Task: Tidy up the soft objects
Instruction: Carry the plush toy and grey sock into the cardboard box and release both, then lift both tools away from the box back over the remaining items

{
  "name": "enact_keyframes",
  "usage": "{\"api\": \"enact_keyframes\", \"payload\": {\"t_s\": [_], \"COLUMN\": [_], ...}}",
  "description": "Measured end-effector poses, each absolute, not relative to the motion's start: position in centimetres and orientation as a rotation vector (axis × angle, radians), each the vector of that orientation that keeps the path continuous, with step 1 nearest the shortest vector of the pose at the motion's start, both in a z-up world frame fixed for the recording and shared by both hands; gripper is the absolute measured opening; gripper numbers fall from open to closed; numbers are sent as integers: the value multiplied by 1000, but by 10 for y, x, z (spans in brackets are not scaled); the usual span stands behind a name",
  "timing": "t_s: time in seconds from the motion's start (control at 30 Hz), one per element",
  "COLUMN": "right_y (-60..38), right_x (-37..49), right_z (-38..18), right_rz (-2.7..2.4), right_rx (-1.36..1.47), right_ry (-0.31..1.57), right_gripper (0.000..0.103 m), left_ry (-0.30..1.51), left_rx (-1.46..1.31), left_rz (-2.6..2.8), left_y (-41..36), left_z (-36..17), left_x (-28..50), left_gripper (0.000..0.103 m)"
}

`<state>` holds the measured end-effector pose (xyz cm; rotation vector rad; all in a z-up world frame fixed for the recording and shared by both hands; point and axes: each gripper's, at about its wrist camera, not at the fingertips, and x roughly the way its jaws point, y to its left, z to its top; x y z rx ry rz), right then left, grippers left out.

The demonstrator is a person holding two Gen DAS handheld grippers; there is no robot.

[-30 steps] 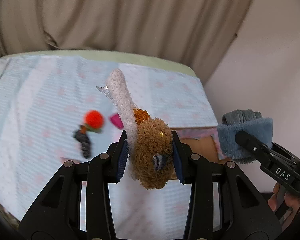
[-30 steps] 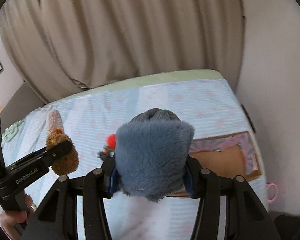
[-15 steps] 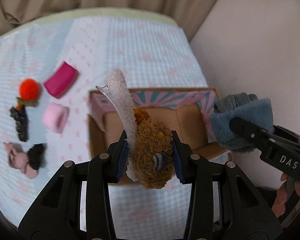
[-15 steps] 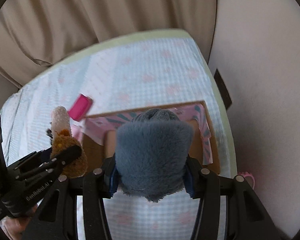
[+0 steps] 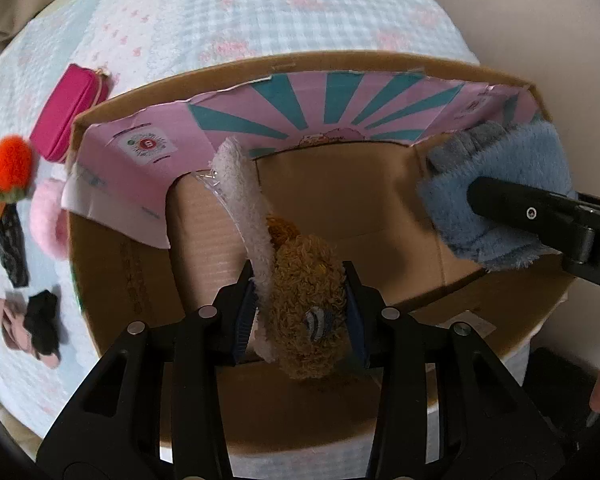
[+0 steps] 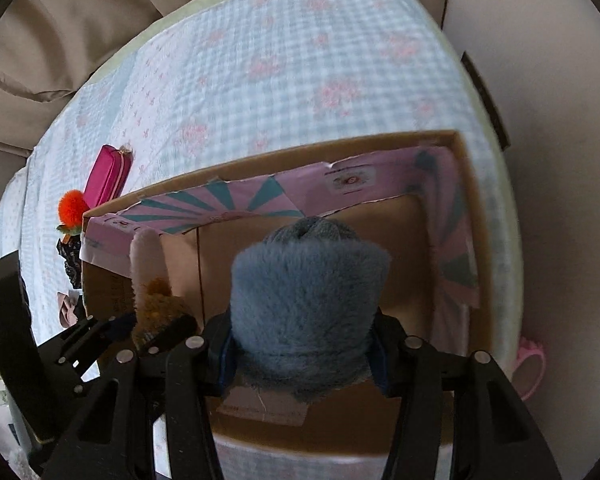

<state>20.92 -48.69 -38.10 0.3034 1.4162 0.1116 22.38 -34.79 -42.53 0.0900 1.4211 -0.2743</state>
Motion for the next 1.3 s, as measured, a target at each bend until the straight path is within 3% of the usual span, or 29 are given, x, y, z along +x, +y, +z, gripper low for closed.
{"api": "enact_keyframes", "payload": {"t_s": [0.1, 0.13, 0.17, 0.2, 0.23, 0.27, 0.83, 1.3], "right_y": [-485, -486, -485, -484, -483, -483, -491, -476], "right_x": [213, 215, 216, 218, 220, 221, 193, 128], "right_z": [-389, -391, -393, -396, -399, -401, -363, -212], "right_rz": [129, 135, 144, 151, 154, 162, 85, 38], "right_rx": [350, 365, 379, 386, 389, 399, 390, 296], "right_ry": [1429, 1433, 1433, 1440, 1457, 1466, 1429, 1142], "right_gripper": [51, 55, 63, 71, 91, 101, 102, 102], "left_ry": [1425, 1409, 1399, 1390, 1381, 1362, 1313, 1088], "left_rx": [119, 148, 166, 201, 227, 251, 186, 123], "left_rz": [-279, -277, -284, -286, -280, -285, -316, -343], "left_y": [-350, -352, -353, -355, -357, -357, -341, -316], "left_z": [-426, -422, -421, -418, -416, -413, -357, -222], "left_x": [227, 228, 230, 230, 228, 226, 196, 145], "left_gripper": [42, 60, 98, 102, 103, 103, 103, 103]}}
